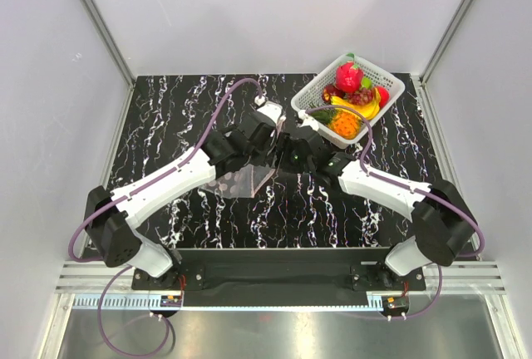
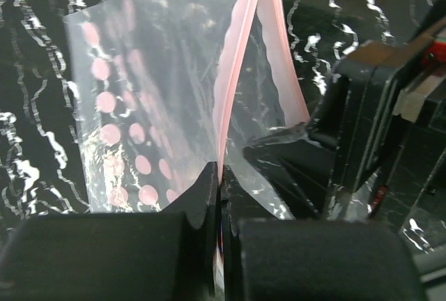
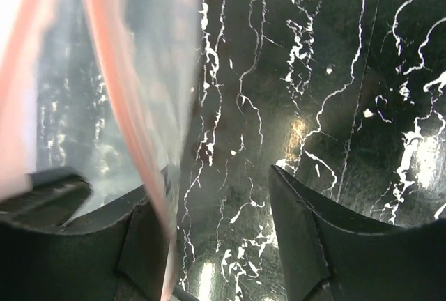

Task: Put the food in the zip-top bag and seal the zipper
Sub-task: Open the zipper of the food storage bag at the center of the board.

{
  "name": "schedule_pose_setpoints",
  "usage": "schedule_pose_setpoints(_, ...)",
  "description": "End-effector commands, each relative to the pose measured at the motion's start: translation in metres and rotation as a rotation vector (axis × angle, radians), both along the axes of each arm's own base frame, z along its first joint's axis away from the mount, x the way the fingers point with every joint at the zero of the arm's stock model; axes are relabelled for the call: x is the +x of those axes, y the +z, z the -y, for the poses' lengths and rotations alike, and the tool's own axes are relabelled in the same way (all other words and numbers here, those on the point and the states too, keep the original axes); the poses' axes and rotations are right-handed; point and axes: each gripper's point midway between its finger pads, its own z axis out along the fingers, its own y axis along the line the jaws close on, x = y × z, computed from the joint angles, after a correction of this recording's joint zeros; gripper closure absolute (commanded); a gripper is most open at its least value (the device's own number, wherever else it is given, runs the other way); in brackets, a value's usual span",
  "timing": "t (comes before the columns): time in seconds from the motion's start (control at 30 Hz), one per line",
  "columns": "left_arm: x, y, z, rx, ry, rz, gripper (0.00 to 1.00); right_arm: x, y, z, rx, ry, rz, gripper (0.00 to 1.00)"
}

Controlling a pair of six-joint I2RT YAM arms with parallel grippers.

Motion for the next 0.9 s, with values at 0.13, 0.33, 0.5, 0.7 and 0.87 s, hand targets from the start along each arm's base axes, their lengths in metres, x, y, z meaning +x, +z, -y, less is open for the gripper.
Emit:
schedule_pose_setpoints(0.13, -0.007, 0.010, 0.022, -0.124, -0.061, -0.005, 1.00, 0.013, 0.036, 0.005, 0.025, -0.017, 0.100, 0.38)
schedule_pose_setpoints(0.33, -0.004, 0.015, 0.009, -0.097, -0.002, 0.025, 1.00, 0.014, 0.016, 0.018, -0.011, -0.070, 0.042, 0.50)
schedule_pose_setpoints(0.5, 0.003, 0.016, -0.001, -0.057, 0.045, 0.049, 1.00, 0.014, 0.015, 0.021, -0.004, -0.073, 0.049, 0.89)
schedule_pose_setpoints(0.7, 0.008, 0.017, 0.000, -0.041, 0.051, 0.062, 1.00, 0.014, 0.023, 0.020, -0.046, -0.038, 0.052, 1.00)
schedule_pose_setpoints(0.87, 0.009, 0.013, 0.004, -0.025, 0.043, 0.050, 0.91, 0.013, 0.032, 0.015, -0.021, 0.000, 0.077, 1.00)
